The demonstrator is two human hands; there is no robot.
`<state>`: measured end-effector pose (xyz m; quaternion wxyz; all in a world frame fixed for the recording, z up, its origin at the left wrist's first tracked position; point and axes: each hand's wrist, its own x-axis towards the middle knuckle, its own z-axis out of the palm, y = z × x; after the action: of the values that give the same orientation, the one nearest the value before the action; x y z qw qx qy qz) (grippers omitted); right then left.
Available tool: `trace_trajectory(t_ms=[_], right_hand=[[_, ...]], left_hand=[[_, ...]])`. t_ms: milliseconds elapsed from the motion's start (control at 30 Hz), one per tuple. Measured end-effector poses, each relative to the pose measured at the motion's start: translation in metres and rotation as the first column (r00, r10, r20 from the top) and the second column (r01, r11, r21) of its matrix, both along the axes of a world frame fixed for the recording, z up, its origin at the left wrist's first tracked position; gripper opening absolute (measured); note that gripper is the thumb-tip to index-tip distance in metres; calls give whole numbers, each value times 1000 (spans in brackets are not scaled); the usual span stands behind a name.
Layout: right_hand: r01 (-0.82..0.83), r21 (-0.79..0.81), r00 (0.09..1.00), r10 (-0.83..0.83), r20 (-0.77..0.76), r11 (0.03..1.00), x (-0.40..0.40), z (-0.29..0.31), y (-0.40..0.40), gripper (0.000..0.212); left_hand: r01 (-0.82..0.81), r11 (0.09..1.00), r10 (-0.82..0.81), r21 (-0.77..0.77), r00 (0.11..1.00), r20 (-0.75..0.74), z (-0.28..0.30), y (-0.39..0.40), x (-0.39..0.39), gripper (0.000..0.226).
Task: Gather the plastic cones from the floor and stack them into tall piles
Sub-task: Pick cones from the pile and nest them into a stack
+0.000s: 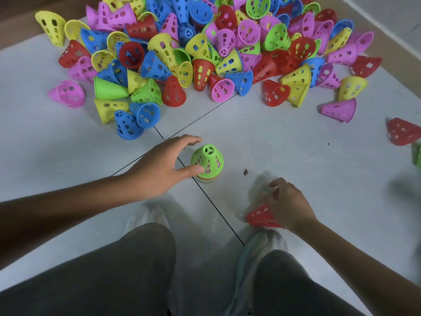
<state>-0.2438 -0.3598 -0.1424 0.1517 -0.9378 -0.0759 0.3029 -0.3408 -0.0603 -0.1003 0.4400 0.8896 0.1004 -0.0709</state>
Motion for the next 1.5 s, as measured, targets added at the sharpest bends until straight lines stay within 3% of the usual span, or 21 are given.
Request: trace_trajectory(t_ms=[133, 367, 500, 667, 800, 967, 1033, 1133, 1233, 1500], right_hand=[[-12, 13, 1000, 13, -27, 1000, 3, -5, -4, 24], [157, 269, 985, -169, 25, 950, 5, -1, -4, 21], [390, 513, 916, -379, -131, 765, 10, 28, 17, 20], [436, 747, 886, -383, -261, 502, 3, 71, 50, 22], [467, 807, 878, -295, -377, 360, -5, 97, 70, 21], [569, 793, 820, -220, -528, 219, -9, 115, 85, 20], [567, 792, 822, -213, -527, 228, -8, 116, 89, 17], [506, 781, 860, -278, -428, 366, -5, 111, 91, 11], [530, 718, 843, -366, -393, 451, -2, 104, 86, 12], [473, 663, 877, -382, -290, 580, 2, 94, 84, 14]], left_hand=[[9, 1000, -10, 17, 1000, 11, 3, 1, -3, 60], [12, 1000, -12, 13, 999, 34, 10, 2, -3, 55], [43, 999, -45, 31, 997, 64, 18, -1, 1, 58], [142, 981, -163, 132, 972, 168, 31, -5, 3, 70], [193, 962, -244, 196, 926, 287, 42, -13, 2, 74], [194, 975, -219, 104, 900, 377, 47, -25, 2, 64], [165, 985, -171, 47, 912, 374, 48, -26, 2, 57], [75, 997, -70, -2, 938, 340, 48, -22, 5, 50], [0, 998, -19, 64, 959, 284, 41, -16, 12, 49], [108, 969, -145, 223, 977, 158, 22, 8, 12, 80]])
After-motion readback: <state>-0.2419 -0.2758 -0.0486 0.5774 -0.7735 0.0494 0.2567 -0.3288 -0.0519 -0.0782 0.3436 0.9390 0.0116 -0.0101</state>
